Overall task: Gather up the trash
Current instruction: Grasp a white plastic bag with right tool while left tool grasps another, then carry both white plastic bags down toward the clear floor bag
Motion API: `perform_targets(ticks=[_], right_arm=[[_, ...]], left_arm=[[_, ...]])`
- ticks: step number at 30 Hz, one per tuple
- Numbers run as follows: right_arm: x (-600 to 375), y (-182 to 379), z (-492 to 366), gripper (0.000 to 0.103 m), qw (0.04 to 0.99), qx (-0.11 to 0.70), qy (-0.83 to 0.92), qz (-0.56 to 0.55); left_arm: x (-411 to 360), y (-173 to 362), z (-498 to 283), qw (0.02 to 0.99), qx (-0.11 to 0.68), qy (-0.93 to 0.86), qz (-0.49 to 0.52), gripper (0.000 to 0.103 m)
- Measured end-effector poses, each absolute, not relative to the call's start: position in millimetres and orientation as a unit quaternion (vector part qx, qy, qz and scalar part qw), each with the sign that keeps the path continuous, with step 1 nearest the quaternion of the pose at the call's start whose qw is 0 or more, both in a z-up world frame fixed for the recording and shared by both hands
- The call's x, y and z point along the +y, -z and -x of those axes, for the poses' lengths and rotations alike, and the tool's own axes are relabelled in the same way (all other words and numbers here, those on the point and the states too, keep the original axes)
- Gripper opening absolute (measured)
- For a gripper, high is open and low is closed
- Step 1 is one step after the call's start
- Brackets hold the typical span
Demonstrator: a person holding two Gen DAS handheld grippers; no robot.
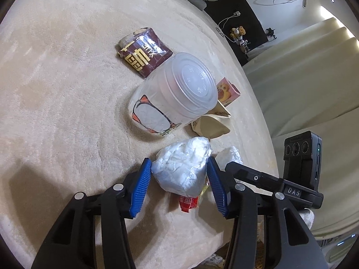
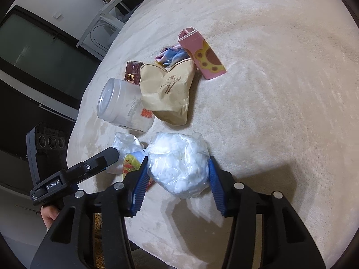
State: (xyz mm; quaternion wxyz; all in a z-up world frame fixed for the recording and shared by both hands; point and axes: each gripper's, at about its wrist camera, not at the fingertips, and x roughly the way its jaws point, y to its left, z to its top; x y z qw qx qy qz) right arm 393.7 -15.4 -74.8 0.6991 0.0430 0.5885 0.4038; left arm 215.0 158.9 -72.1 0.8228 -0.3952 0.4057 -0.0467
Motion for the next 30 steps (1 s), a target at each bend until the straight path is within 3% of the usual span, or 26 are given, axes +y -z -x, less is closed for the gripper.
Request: perform_targets(ticks=[14,30], right_arm=[[-39.1,61.0,-374.8,0.050,0.721,0.561,-0.402,-0.057],[-73.0,28.7,-318.1,0.050,0.777,0.470,-0.416,-0.044]], left_arm=[[161.4,49.8,-183.7,0.852,0.351,0.017,0.389,0.049],[125.8,22.0,-119.2,0.892,0.279,0.032,0.353,0.049]])
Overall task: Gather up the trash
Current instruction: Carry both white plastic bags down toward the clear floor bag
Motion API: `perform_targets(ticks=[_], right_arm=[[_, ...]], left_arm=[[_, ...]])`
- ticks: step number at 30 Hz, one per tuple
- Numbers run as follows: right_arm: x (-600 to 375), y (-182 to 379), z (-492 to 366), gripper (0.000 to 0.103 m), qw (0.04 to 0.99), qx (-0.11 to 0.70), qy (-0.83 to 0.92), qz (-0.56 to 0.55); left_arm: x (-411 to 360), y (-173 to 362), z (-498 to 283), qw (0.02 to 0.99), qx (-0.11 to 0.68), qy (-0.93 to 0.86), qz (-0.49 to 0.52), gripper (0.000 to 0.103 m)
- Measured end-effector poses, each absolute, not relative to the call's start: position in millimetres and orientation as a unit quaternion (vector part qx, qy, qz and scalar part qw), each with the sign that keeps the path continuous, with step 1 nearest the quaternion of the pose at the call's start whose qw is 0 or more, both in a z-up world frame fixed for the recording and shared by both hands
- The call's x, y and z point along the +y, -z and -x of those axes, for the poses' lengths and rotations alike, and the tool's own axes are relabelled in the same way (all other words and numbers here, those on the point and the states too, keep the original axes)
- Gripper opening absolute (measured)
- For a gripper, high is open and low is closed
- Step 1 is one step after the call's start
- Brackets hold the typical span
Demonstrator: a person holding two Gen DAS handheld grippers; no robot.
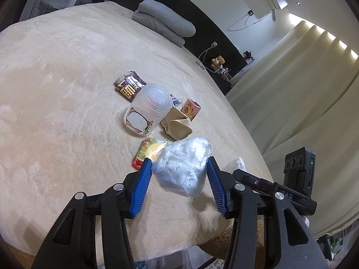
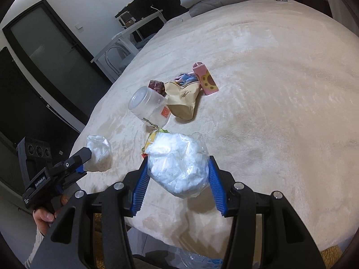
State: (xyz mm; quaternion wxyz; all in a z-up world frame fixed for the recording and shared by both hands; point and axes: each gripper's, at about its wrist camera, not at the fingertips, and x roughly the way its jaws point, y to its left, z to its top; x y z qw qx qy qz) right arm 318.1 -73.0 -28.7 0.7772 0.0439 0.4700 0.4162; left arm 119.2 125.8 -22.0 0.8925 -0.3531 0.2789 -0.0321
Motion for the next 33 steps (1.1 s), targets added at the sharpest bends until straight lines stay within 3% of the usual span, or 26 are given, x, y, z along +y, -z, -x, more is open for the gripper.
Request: perform_targets(ticks=[12,33], right_arm=[[-110.1,23.0,-253.5,0.050,0.790,0.429,-0.436,-0.040],[-131.9,46.1,-197.0,0.051,0.768,0.450,-0.455,-0.023]], left_arm=[[79.5,17.1,-70.8,0.911,0.253,0.051,0.323,0.049],[12.3,38.0,-23.5,0.907,0.279,0.084,0.305,0.049]])
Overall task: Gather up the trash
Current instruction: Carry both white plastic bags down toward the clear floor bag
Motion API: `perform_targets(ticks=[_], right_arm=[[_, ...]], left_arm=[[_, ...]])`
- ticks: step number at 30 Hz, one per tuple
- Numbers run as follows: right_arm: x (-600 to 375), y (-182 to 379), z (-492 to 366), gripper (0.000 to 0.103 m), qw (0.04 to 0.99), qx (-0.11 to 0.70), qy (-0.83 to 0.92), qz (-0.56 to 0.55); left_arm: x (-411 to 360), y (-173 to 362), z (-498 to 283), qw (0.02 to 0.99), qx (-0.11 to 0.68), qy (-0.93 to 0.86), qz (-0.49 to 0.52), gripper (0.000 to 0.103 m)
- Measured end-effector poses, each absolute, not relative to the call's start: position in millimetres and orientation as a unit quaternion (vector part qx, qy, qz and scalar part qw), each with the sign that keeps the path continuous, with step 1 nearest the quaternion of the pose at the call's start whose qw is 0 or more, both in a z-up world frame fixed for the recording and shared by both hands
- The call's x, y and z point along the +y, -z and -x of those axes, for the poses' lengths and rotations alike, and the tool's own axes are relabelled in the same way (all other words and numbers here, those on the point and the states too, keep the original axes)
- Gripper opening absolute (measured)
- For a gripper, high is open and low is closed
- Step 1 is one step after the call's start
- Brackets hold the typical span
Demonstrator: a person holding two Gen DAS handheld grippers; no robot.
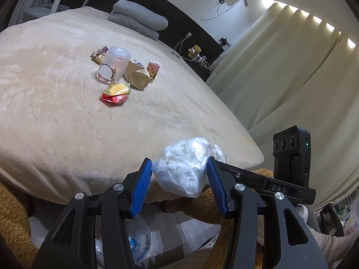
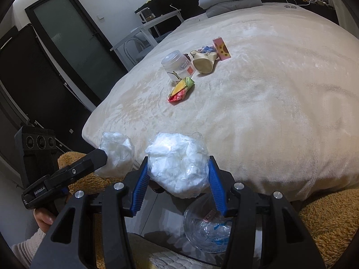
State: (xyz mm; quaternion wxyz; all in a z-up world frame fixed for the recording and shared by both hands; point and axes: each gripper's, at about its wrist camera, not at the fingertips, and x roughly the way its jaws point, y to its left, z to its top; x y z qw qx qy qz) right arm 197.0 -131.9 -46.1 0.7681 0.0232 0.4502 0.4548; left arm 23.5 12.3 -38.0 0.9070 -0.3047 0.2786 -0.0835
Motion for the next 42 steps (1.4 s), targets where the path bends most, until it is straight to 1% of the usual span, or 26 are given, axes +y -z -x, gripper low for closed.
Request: perform_targets(ticks=[18,36,42], right_arm=[[-135.6,88.0,-180.6,0.051,0.733,0.523,-0.435,-0.003],[-122.6,144.3,-193.6,0.051,0.684,0.631,-0.367,0.021],[-119.5,154.8,-195.6,0.051,0.675,0.651,-0.347,0.026]], left_arm=[[-9.6,81.3,-17.4,0.876,0.366,0.056,0.310,0.049],[-13.3,137.9,-40.3,0.816,0.490,0.009,0.305,0.049],[-15.7,152.6,-43.6,0.798,0.523,-0.001,0.300,0.049]])
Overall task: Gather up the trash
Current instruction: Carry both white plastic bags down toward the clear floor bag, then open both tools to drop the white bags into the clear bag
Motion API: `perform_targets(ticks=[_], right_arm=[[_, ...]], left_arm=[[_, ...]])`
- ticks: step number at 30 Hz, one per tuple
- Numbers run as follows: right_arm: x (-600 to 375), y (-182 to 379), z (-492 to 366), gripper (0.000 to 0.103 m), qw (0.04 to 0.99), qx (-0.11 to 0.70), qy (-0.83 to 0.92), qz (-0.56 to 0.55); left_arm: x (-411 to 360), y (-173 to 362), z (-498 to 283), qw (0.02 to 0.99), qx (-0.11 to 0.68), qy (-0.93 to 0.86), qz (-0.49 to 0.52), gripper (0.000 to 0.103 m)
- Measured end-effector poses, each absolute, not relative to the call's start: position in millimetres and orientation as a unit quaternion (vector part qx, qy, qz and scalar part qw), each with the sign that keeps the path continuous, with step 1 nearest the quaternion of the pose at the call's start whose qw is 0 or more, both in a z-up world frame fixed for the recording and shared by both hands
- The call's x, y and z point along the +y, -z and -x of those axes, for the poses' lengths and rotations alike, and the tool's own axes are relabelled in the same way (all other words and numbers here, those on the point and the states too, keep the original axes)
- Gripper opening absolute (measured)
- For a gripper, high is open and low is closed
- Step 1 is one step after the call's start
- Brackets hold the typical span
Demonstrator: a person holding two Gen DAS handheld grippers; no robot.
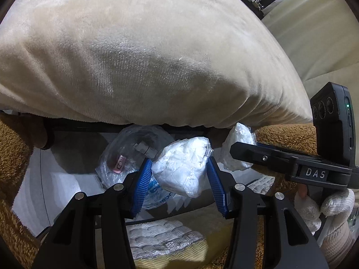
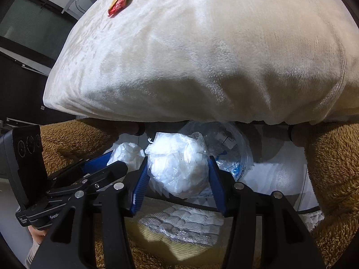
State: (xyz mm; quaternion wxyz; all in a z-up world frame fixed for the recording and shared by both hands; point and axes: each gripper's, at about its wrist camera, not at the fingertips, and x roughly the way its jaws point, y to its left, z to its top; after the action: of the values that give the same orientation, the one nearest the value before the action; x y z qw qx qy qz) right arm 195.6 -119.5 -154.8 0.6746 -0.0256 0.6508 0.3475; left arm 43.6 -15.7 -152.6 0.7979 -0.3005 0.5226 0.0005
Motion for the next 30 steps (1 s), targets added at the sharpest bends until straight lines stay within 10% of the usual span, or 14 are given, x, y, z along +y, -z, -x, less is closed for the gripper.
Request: perform_targets(ticks=[30], right_arm=[[-112.3,186.1,-198.2,0.057,0.645,0.701,-0.301,0.035]], left_arm=[[-20.1,190.3,-49.3,0.743,0.604,-0.018,0.288,0.058]])
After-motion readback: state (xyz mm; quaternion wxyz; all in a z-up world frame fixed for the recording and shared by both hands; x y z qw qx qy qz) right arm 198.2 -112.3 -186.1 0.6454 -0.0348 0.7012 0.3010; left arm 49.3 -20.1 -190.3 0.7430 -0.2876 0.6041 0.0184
